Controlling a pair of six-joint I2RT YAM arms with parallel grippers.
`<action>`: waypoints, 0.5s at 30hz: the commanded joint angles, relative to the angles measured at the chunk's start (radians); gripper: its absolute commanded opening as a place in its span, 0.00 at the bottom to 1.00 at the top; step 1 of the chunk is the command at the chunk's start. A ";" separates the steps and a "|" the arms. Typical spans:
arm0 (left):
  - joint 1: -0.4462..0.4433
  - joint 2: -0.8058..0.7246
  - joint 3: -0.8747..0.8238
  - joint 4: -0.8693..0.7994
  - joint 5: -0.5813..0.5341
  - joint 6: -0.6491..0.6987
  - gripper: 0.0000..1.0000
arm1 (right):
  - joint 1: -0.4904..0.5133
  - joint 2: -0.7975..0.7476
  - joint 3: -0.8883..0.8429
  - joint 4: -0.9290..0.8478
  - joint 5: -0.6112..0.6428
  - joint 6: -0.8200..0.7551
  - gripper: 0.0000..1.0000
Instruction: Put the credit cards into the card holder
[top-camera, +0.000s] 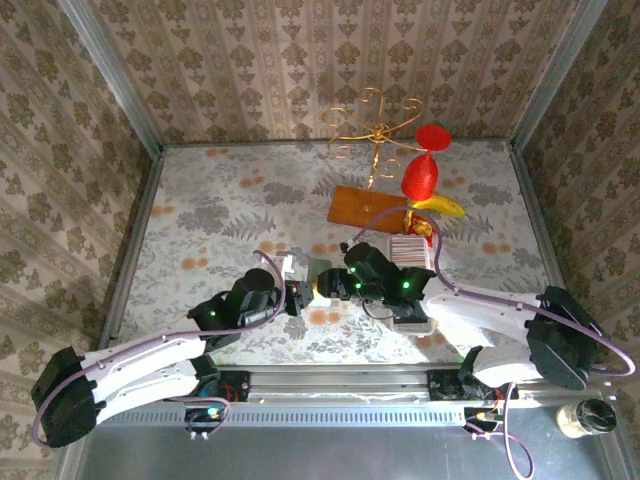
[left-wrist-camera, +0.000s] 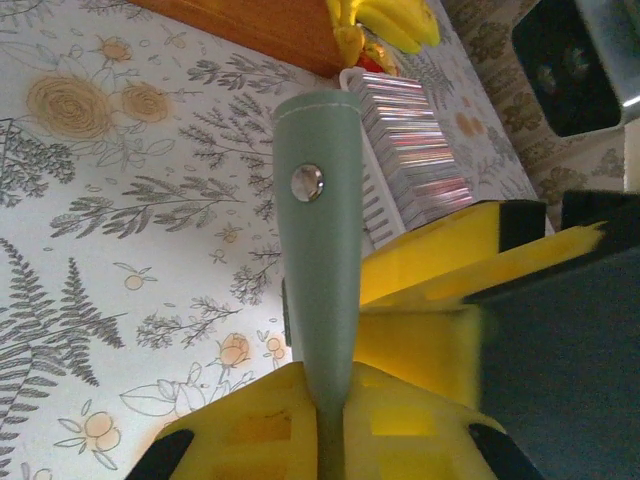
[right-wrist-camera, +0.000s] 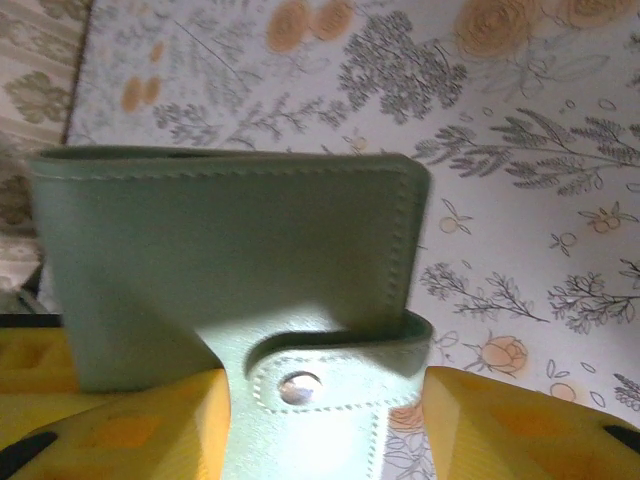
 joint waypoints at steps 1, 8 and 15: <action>-0.011 -0.023 0.019 0.034 -0.017 0.006 0.00 | 0.006 0.070 0.052 -0.102 0.065 -0.001 0.51; -0.010 -0.071 0.014 -0.055 -0.109 -0.011 0.00 | 0.003 0.088 0.041 -0.262 0.274 0.025 0.46; -0.010 -0.080 -0.003 -0.057 -0.127 -0.038 0.00 | 0.005 0.044 0.013 -0.214 0.262 0.028 0.42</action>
